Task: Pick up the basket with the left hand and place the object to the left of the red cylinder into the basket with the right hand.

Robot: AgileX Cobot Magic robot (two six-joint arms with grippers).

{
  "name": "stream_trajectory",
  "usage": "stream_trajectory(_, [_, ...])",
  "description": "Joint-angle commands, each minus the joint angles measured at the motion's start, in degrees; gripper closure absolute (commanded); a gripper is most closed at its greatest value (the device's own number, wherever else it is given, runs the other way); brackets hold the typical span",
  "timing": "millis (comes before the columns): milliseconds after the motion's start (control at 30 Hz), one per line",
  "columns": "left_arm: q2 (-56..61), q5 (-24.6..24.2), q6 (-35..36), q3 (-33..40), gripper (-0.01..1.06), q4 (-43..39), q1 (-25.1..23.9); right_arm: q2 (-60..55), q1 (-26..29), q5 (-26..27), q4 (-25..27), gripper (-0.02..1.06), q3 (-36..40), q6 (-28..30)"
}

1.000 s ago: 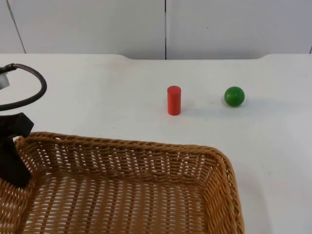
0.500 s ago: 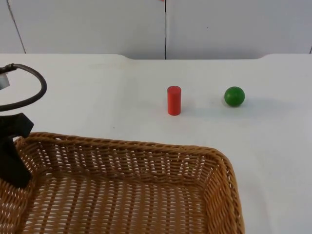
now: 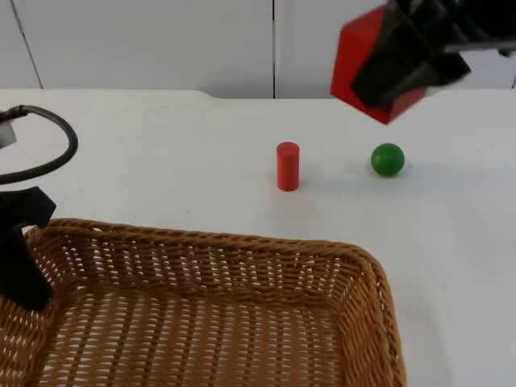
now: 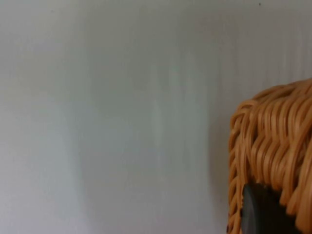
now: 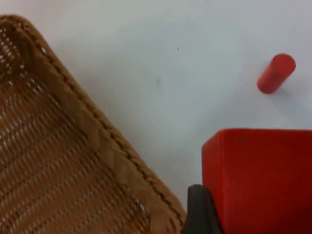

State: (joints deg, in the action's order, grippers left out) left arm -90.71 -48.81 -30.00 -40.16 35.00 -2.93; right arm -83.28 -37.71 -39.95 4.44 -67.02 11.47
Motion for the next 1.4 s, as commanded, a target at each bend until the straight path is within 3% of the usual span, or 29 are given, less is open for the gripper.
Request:
stream_trajectory(0, [0.7, -1.4, -0.2, -0.2, 1.05, 2.2, -0.1, 0.8, -0.2, 0.2, 0.2, 1.05, 0.9, 0.3])
stream_trajectory(167, [0.7, -1.4, -0.2, -0.2, 1.05, 2.5, -0.1, -1.0, -2.7, -1.1, -0.4, 1.05, 0.9, 0.3])
stream_trajectory(433, [0.7, -1.4, -1.0, -0.2, 1.05, 3.0, -0.1, -6.6, -14.7, 3.2, -1.3, 1.05, 0.9, 0.1])
stream_trajectory(600, [0.7, -1.6, -1.2, -0.2, 1.05, 3.5, -0.1, -11.0, -18.7, 5.9, -1.3, 1.05, 0.9, 0.1])
stream_trajectory(1133, [0.7, -1.6, -1.6, -0.2, 1.05, 3.5, -0.1, -21.6, -19.7, 6.7, -0.4, 1.01, 1.0, 0.1])
stream_trajectory(1200, [0.7, -1.6, -1.7, -0.2, 1.05, 3.7, -0.1, -21.7, -19.7, 8.3, -0.2, 0.89, 2.3, 0.1])
stream_trajectory(1233, [0.7, -1.5, -1.7, -0.2, 1.05, 3.7, -0.1, -21.7, -19.7, 9.4, 0.1, 0.76, 3.3, 0.1])
stream_trajectory(1300, [0.7, -1.5, -1.7, -0.2, 1.05, 3.7, -0.1, -21.7, -19.7, 9.6, 0.2, 0.70, 3.5, 0.1])
stream_trajectory(1333, [0.7, -1.5, -1.7, -0.2, 1.05, 3.8, -0.1, -21.7, -19.7, 9.6, 0.4, 0.52, 3.6, 0.1])
stream_trajectory(1367, [0.7, -1.5, -1.7, -0.2, 1.05, 3.8, -0.1, -21.7, -19.7, 9.5, 0.7, 0.41, 3.6, 0.1])
